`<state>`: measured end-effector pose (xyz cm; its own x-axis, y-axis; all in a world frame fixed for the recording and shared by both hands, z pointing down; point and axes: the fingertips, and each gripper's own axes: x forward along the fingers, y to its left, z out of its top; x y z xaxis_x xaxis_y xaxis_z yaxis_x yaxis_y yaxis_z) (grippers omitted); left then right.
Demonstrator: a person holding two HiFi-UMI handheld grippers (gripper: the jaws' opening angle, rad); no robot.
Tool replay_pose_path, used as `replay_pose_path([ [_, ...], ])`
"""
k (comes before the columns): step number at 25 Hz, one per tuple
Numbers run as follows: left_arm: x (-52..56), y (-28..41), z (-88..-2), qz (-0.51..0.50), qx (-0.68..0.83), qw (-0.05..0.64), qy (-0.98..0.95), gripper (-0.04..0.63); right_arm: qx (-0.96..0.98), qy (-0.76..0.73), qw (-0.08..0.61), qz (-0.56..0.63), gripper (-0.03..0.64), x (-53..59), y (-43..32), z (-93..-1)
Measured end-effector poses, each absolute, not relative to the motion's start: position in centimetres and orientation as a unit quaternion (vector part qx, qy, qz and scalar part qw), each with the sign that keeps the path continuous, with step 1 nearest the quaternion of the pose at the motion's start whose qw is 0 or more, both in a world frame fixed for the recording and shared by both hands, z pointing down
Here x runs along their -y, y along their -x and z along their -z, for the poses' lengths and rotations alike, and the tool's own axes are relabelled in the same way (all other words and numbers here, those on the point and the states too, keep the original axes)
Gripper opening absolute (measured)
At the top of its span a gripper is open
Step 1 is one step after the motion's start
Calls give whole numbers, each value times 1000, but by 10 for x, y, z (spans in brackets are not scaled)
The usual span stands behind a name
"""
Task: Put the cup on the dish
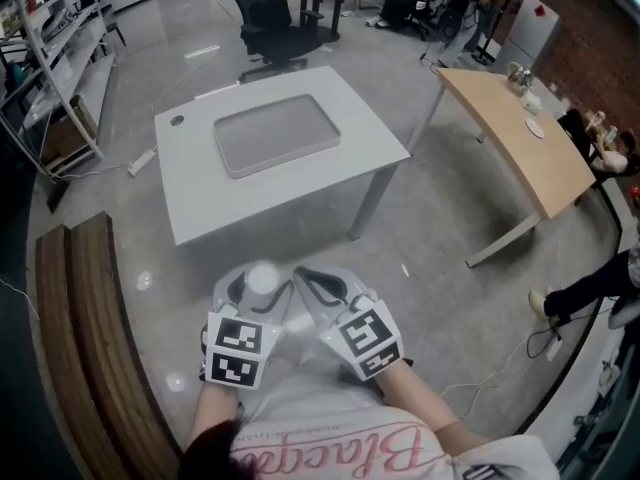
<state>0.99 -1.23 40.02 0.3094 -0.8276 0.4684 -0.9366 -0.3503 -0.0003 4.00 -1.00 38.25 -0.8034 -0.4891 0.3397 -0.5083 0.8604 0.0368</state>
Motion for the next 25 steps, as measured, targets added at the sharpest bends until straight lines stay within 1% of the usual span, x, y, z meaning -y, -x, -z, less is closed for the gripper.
replay_pose_path([
  [8, 20, -3, -403, -187, 569, 155, -786, 256, 954, -242, 176, -30, 2, 20, -31, -388],
  [13, 33, 4, -407, -186, 572, 159, -783, 256, 951, -254, 174, -35, 2, 38, -30, -389],
  [25, 113, 10, -408, -193, 548, 153, -800, 256, 940, -277, 193, -50, 2, 106, -25, -400],
])
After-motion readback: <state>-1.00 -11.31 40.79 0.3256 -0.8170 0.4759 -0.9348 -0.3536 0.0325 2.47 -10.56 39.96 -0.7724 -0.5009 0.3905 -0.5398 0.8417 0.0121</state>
